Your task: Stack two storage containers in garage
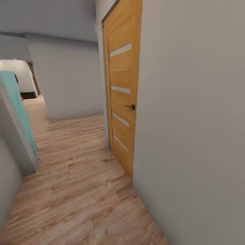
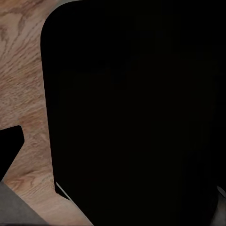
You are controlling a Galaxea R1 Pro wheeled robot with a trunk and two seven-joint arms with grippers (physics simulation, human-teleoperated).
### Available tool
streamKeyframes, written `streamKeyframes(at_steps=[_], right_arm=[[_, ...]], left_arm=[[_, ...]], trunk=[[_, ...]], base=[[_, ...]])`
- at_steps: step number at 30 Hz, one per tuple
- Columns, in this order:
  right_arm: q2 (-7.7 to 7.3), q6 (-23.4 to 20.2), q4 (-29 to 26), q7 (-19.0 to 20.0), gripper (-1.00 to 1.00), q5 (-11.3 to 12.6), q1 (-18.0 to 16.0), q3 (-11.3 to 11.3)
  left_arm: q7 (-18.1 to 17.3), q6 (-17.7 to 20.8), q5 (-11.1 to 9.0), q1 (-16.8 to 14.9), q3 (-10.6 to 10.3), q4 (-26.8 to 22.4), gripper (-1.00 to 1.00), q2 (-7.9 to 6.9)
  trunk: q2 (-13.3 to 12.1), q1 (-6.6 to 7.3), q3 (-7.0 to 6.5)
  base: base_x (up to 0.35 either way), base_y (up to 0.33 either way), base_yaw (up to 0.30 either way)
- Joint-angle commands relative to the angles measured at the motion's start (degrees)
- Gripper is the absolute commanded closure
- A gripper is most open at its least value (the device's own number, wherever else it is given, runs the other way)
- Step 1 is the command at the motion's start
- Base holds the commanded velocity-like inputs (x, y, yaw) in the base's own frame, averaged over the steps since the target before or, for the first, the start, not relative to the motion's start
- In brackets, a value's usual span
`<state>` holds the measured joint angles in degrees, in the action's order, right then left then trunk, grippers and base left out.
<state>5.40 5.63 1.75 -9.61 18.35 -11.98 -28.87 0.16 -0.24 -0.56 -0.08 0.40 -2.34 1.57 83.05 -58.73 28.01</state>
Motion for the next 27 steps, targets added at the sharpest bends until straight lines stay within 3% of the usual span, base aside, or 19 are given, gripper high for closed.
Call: streamKeyframes(at_steps=[1, 18, 27], right_arm=[[0.05, 0.4, 0.2, -0.1, -1.0, 0.5, -0.1, -0.5], [0.05, 0.3, 0.2, -0.1, -1.0, 0.5, -0.1, -0.5], [0.01, 0.2, 0.2, -0.1, -1.0, 0.5, -0.1, -0.5]], left_arm=[[0.0, 0.0, -0.1, 0.0, 0.0, 0.0, -1.0, 0.01], [0.1, 0.0, -0.1, 0.0, 0.0, 0.0, -1.0, -0.04], [-0.3, 0.0, -0.1, 0.0, 0.0, 0.0, -1.0, -0.08]], trunk=[[0.0, 0.0, 0.05], [0.0, 0.0, 0.05], [0.0, 0.0, 0.05]], base=[[0.003, 0.0, 0.281], [0.003, 0.0, 0.279], [0.271, 0.0, 0.047]])
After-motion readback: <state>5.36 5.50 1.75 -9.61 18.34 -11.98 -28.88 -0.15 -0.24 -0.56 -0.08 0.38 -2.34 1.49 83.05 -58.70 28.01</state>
